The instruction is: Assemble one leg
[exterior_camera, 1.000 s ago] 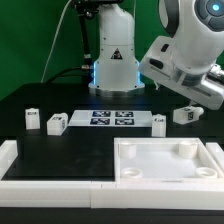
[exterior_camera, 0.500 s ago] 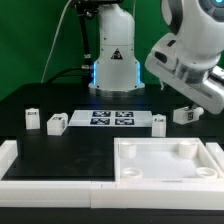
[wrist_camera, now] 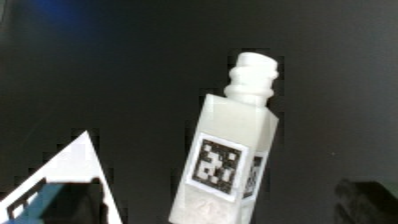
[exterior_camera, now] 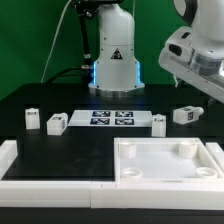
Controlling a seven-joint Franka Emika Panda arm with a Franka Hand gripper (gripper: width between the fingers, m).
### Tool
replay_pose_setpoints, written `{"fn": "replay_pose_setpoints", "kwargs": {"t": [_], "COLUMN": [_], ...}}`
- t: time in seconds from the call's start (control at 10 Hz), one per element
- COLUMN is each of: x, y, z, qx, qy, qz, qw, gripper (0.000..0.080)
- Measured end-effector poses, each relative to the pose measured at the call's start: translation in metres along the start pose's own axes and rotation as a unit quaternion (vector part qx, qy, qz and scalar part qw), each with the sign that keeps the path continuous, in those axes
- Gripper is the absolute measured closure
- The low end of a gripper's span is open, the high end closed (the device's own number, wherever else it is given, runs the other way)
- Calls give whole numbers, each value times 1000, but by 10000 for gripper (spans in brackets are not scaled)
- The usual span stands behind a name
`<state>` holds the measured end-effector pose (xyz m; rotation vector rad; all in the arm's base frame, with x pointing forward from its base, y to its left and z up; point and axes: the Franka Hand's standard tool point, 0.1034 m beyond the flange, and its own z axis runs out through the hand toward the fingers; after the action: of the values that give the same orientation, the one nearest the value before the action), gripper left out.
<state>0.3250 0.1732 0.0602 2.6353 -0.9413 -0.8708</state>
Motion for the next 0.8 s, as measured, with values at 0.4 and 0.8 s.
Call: {"fn": "replay_pose_setpoints", "kwargs": {"t": [0.4,0.8], "x": [5,18], "y": [3,-4], "z": [8,11], "qx": [8,79], "qy": [3,37], "qz": [-22,-28], "qw": [1000,996], "gripper": [151,151]}}
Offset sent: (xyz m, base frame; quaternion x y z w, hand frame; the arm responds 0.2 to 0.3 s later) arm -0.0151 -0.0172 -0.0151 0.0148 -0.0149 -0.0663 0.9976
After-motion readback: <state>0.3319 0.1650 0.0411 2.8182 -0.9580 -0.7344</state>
